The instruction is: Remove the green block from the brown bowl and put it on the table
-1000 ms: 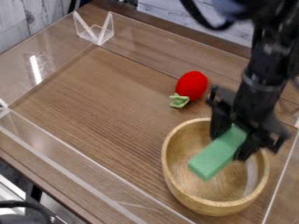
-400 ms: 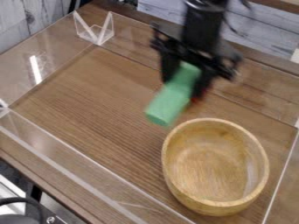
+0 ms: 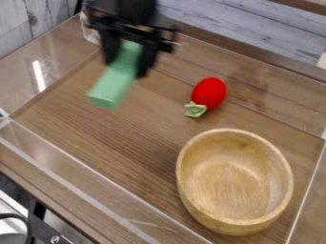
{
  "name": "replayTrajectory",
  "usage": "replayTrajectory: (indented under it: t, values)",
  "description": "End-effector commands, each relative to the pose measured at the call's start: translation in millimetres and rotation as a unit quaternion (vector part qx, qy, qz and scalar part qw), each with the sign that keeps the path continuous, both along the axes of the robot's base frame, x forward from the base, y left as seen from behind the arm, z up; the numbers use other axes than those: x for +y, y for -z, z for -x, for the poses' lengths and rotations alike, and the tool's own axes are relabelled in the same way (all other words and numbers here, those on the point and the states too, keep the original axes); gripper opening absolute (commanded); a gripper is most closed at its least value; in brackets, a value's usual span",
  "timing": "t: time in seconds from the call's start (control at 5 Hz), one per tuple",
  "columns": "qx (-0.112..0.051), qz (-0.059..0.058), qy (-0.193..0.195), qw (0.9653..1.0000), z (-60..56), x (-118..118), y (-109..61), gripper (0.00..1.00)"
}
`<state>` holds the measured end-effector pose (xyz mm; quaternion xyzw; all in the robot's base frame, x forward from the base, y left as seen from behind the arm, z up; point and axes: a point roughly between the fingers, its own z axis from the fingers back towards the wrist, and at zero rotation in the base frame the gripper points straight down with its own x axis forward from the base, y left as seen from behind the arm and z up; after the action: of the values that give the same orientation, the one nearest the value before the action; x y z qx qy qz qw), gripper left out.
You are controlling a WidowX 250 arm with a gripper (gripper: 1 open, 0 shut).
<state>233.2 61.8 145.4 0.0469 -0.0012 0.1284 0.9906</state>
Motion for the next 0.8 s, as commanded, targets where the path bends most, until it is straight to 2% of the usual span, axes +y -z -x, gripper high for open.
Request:
replayTrajectory:
  t: [0.0,0.2,0.6]
  values:
    - [-0.020,-0.010,0.004,0.9997,1.3,13.0,-3.6,0.00]
    - [-0.019,-0.011,0.008,0.9997,-3.5,14.1,9.2,0.00]
    - [-0.019,-0.016,0.011,0.9996,-18.2,50.1,16.0,0.00]
